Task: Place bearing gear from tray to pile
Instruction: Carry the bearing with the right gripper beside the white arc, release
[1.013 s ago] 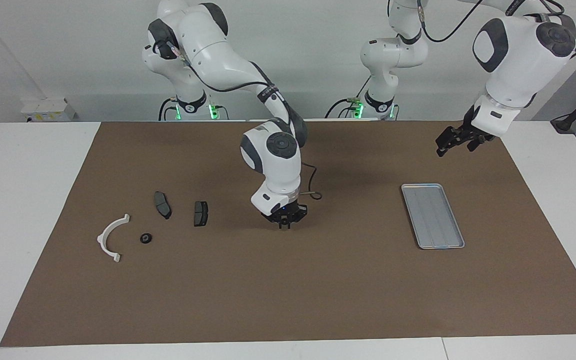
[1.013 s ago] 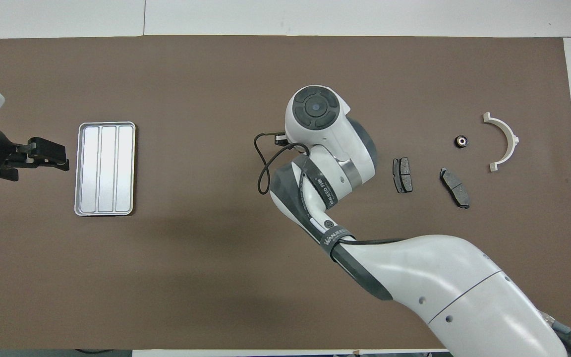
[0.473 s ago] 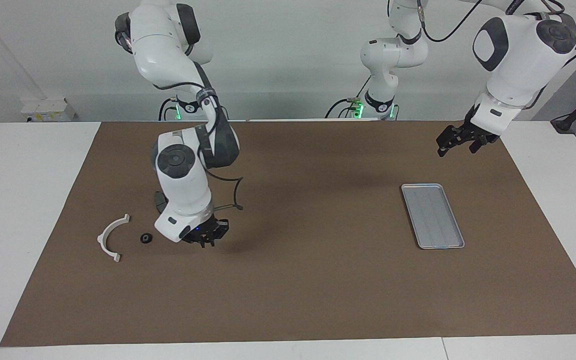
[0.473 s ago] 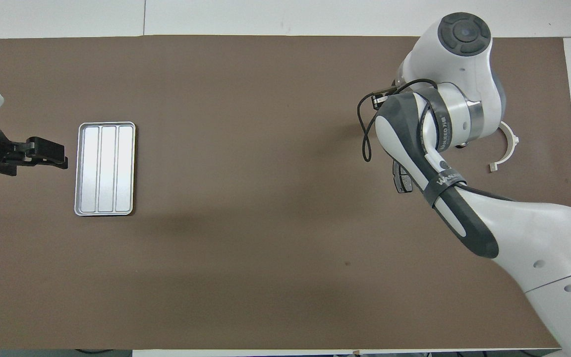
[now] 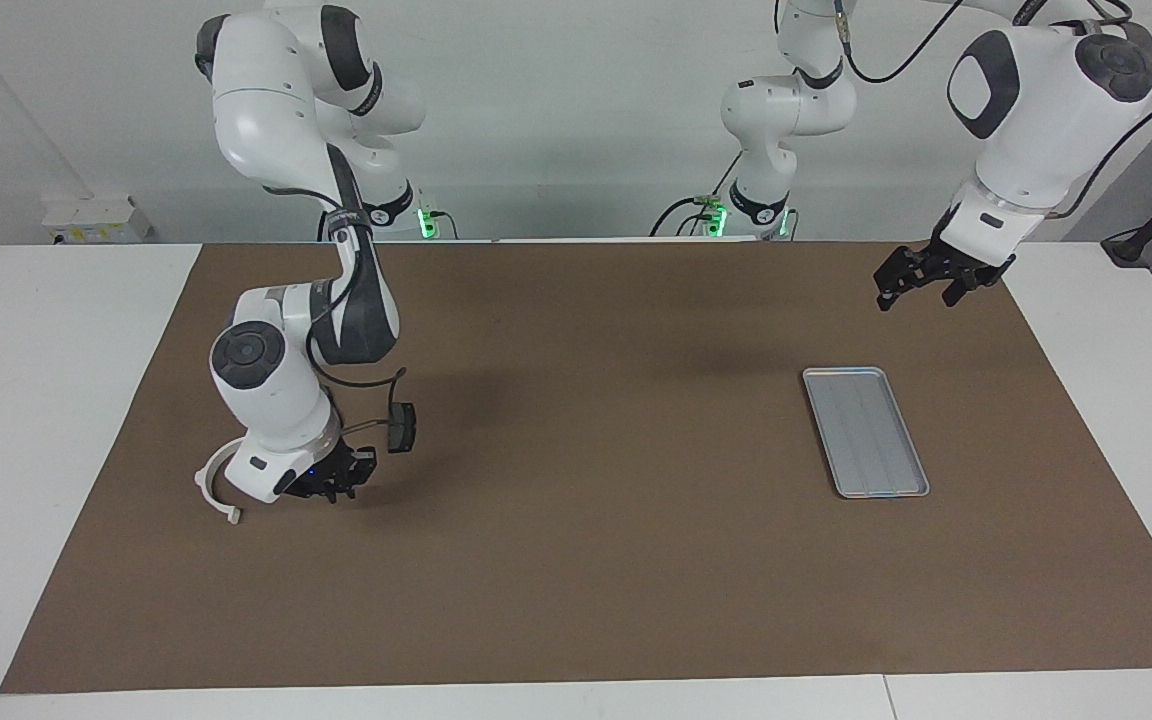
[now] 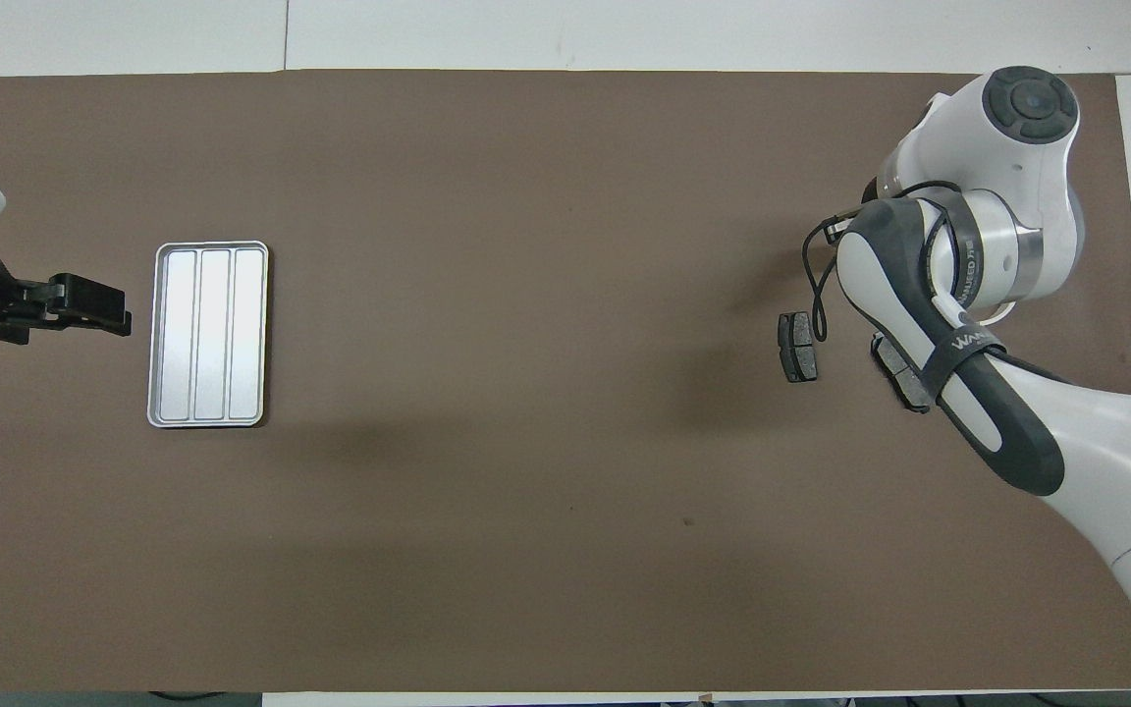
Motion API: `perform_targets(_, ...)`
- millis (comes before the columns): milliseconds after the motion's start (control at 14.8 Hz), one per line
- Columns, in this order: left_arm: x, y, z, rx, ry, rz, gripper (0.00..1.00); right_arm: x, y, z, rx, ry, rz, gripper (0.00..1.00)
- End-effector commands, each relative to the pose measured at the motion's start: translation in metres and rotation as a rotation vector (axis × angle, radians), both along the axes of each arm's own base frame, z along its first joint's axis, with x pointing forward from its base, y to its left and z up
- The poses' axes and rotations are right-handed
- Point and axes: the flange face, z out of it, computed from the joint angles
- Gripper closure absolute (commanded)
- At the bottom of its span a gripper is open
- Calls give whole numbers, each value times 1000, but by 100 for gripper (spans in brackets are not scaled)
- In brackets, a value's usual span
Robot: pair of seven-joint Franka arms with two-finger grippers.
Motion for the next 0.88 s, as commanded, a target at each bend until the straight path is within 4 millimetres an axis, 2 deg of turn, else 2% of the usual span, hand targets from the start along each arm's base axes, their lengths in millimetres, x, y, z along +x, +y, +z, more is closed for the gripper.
perform_targets(0, 3, -1, 4, 20, -14, -38, 0, -34, -1, -7, 10, 3, 28, 100)
perform_targets(203, 3, -1, 4, 22, -14, -45, 0, -43, -10, -19, 9, 19, 20, 100)
perform_targets(810, 2, -4, 2, 20, -11, -48, 0, -51, -21, -26, 9, 28, 26, 100)
